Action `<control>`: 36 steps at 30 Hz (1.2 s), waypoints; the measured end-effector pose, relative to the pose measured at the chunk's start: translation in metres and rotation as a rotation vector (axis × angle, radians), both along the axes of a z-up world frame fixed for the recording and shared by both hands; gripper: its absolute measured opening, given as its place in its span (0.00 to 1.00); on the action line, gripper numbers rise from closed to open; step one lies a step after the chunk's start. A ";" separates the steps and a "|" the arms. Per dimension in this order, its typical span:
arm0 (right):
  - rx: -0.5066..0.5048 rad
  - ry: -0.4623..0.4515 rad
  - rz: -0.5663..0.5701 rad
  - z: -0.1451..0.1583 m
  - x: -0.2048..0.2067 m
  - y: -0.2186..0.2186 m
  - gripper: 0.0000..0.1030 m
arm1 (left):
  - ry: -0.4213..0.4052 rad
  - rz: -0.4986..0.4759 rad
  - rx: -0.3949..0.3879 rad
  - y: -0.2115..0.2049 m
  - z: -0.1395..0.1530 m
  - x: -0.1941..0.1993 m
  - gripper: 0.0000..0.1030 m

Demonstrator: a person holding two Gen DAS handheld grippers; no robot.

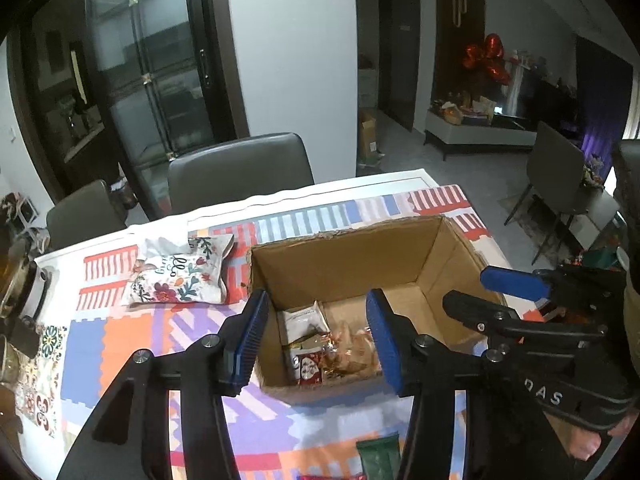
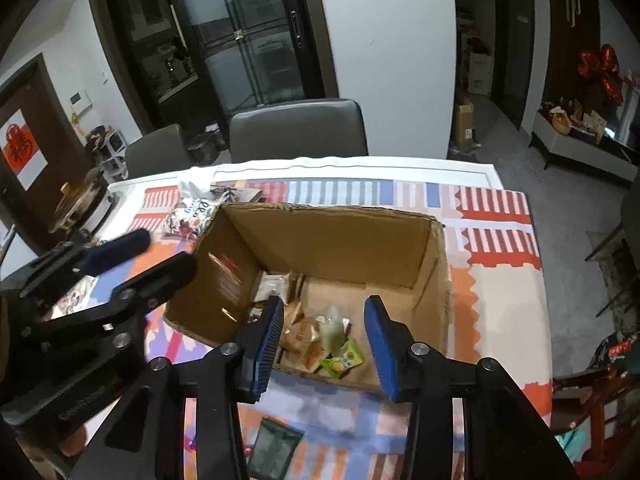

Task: Organize snacks
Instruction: 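Move both open tools back to the red bag and dark green packet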

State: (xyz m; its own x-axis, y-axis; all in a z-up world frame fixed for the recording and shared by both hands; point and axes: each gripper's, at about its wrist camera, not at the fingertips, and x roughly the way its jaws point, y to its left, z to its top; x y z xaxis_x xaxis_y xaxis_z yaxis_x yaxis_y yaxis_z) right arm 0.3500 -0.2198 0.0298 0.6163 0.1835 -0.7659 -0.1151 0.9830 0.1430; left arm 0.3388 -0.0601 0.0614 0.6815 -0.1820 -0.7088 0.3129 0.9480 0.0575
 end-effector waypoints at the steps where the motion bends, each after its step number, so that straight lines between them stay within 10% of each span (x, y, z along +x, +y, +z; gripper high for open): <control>1: -0.005 -0.003 -0.002 0.000 -0.005 0.000 0.42 | -0.004 0.012 0.002 0.003 0.000 -0.006 0.50; 15: 0.004 -0.064 0.089 -0.012 -0.093 0.030 0.47 | -0.057 0.042 -0.023 0.045 -0.013 -0.101 0.60; 36: -0.010 0.057 0.120 -0.095 -0.151 0.059 0.57 | 0.115 0.072 -0.146 0.084 -0.112 -0.166 0.62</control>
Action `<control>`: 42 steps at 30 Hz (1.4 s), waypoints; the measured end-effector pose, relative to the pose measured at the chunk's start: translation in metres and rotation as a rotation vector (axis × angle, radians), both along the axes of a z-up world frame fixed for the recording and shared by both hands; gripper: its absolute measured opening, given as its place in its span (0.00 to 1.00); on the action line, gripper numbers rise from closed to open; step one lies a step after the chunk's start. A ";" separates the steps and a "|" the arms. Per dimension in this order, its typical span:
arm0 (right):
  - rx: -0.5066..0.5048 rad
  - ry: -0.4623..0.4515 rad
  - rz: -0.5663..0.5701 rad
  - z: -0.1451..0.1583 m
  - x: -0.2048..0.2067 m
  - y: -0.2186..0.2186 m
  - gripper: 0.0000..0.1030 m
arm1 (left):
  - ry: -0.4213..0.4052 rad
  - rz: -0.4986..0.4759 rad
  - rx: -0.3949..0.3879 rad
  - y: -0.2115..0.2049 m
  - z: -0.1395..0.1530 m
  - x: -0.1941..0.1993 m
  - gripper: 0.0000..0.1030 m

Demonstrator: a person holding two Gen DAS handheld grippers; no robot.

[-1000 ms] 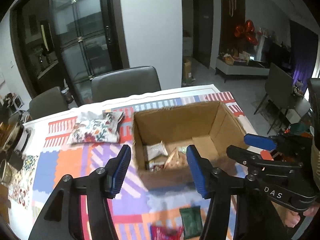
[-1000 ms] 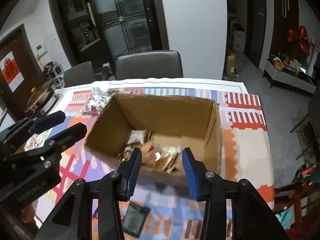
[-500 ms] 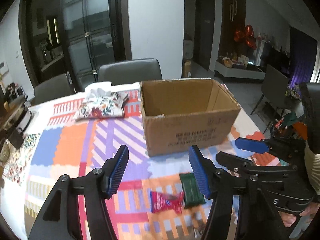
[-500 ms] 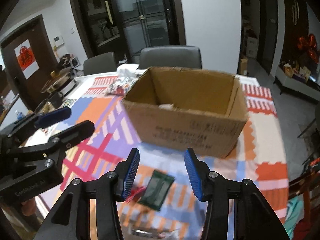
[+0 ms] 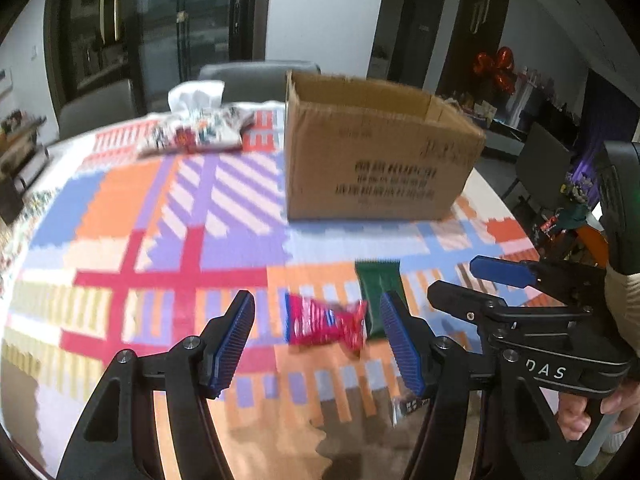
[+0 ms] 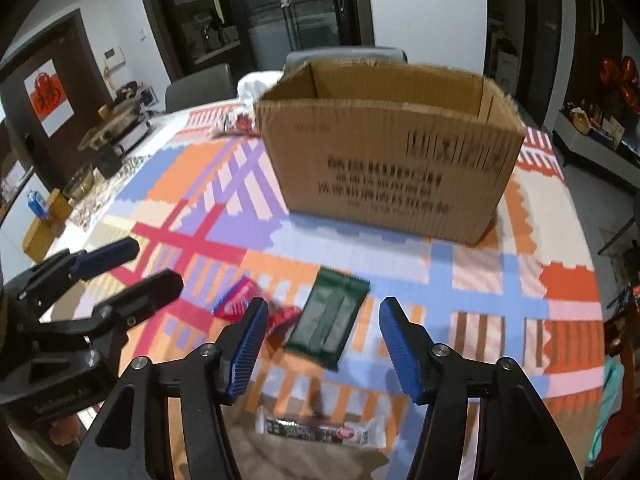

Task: Organize snacks
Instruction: 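Move both open tools back to the red bag and dark green packet, then grasp the red-pink bag with the left tool while the right grasps the dark green packet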

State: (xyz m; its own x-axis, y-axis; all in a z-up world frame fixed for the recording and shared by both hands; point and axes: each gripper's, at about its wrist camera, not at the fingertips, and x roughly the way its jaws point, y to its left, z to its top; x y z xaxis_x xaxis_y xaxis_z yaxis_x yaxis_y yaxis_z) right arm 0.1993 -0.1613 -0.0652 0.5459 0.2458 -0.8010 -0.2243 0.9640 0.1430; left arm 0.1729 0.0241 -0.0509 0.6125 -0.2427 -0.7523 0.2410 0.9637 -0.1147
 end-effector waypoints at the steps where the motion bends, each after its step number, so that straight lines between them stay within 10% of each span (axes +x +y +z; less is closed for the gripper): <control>1: 0.000 0.012 0.001 -0.005 0.000 0.001 0.57 | 0.011 -0.001 -0.001 0.000 -0.006 0.001 0.62; 21: -0.028 0.094 -0.063 -0.054 0.018 -0.007 0.57 | 0.161 -0.002 -0.047 -0.009 -0.078 0.042 0.64; 31: -0.029 0.111 -0.050 -0.063 0.023 -0.001 0.57 | 0.192 0.014 -0.150 -0.001 -0.088 0.049 0.39; 42: -0.007 0.137 -0.036 -0.074 0.045 0.016 0.57 | 0.091 0.065 -0.029 0.014 -0.070 0.034 0.36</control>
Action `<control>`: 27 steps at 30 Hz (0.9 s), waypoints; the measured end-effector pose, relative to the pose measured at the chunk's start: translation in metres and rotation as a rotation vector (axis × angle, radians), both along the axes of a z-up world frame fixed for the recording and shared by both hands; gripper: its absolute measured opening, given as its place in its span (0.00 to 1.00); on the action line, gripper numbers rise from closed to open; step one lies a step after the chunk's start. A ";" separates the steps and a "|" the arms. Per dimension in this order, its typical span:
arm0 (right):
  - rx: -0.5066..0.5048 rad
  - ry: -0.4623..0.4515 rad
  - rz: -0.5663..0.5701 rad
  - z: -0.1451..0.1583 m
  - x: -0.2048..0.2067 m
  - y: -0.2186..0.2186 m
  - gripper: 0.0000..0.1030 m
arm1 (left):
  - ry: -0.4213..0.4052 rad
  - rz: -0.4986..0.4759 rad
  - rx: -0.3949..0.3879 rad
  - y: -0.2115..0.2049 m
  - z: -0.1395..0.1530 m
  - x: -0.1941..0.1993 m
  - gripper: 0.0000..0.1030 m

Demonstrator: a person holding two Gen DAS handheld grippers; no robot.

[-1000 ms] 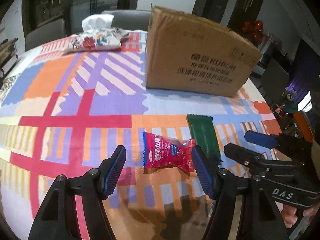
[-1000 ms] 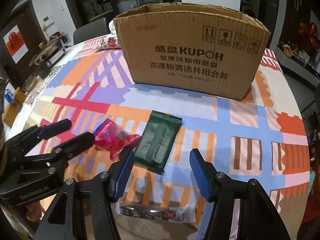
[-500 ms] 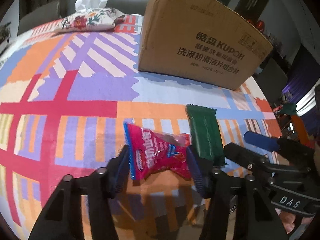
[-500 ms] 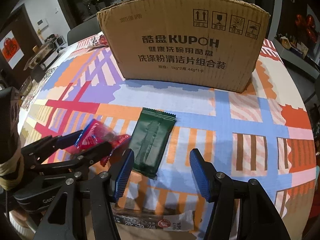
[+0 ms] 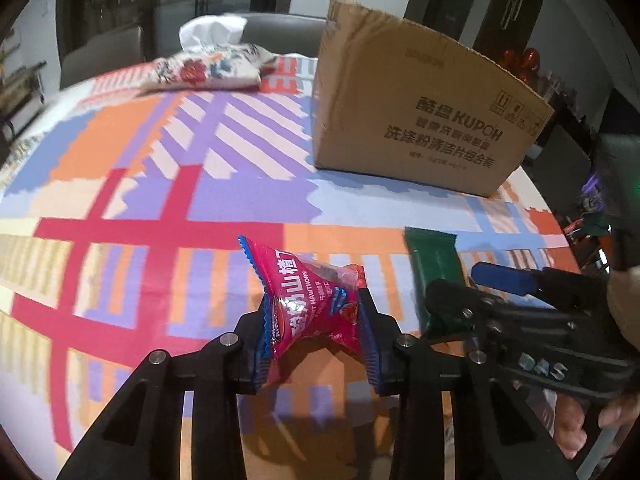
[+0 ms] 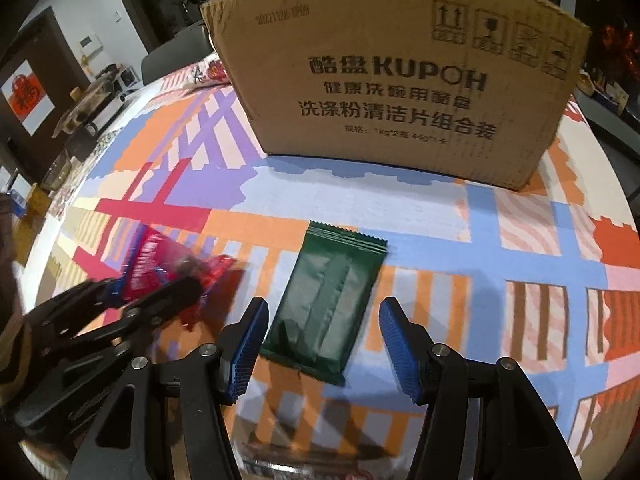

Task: Organize snacks
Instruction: 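Grasp the red-pink bag with the left tool while the right grasps the dark green packet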

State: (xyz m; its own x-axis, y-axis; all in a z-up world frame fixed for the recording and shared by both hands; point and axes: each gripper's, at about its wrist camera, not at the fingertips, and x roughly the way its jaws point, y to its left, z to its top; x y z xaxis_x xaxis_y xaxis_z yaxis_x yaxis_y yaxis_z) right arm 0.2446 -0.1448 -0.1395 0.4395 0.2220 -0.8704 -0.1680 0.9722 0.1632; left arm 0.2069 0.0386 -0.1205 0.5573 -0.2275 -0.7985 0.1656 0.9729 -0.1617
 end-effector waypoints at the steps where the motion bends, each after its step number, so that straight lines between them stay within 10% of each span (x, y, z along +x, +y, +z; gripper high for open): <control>1: -0.005 0.009 -0.003 -0.003 0.003 0.002 0.57 | -0.005 0.000 0.006 0.001 0.001 -0.001 0.36; 13: -0.145 -0.020 0.027 -0.014 0.014 0.025 0.50 | -0.033 0.004 0.045 0.002 0.007 -0.007 0.35; 27: -0.036 -0.080 0.000 0.019 0.003 0.003 0.47 | -0.088 -0.003 0.039 -0.007 0.037 -0.011 0.35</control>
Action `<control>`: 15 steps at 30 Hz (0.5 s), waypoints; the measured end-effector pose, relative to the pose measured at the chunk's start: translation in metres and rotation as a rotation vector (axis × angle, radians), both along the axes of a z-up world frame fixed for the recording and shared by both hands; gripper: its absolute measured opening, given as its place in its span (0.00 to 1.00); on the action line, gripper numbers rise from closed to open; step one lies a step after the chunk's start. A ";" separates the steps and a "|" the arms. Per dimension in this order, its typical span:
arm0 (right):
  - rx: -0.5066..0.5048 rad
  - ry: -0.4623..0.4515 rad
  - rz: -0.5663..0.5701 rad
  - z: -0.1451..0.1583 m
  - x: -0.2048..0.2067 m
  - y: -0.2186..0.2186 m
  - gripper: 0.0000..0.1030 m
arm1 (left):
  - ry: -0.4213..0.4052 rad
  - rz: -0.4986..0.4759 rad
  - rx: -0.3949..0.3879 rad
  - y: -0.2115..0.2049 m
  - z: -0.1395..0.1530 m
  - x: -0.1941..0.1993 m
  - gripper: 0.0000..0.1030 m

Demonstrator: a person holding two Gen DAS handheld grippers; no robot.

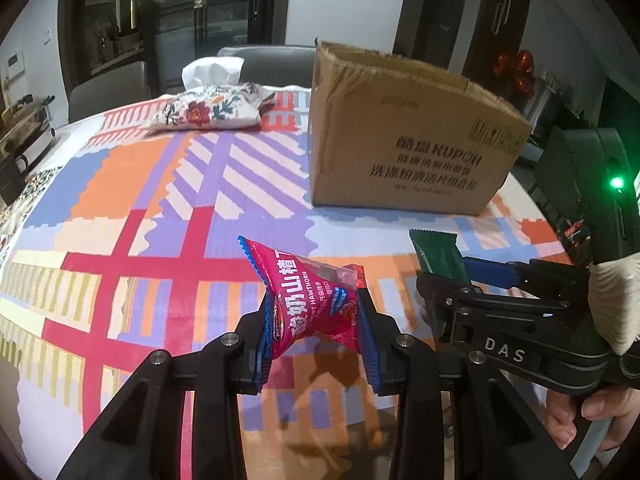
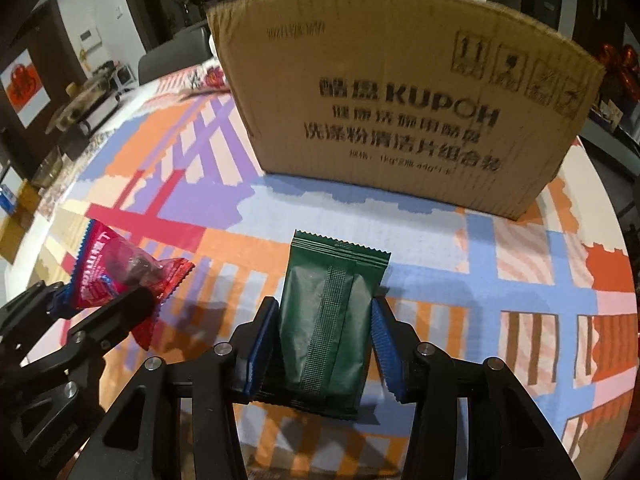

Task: Organize snacks
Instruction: 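Grasp the red-pink bag with the left tool while the right grasps the dark green packet, then carry both snacks over the box and open both tools to drop them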

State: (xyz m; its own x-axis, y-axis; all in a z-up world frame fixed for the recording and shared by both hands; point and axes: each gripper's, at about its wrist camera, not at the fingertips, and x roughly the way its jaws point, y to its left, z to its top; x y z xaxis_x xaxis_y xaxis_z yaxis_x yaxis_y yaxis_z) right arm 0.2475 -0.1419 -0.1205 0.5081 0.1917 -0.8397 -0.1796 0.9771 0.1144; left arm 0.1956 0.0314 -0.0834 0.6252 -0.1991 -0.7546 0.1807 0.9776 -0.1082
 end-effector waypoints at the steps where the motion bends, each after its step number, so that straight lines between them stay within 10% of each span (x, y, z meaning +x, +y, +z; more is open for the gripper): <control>1: 0.002 -0.011 -0.002 0.005 -0.002 -0.001 0.47 | -0.009 -0.002 -0.002 -0.001 0.005 0.000 0.35; 15: 0.053 -0.196 -0.017 0.086 -0.018 -0.026 0.47 | -0.133 -0.048 -0.012 -0.022 0.068 0.003 0.35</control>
State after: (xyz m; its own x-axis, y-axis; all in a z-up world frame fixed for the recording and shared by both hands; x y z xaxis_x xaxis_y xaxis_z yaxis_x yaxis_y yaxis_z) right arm 0.2290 -0.1683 -0.0346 0.6646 0.2224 -0.7133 -0.1865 0.9738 0.1299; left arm 0.1991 0.0092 -0.0156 0.7092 -0.2398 -0.6630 0.2410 0.9662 -0.0917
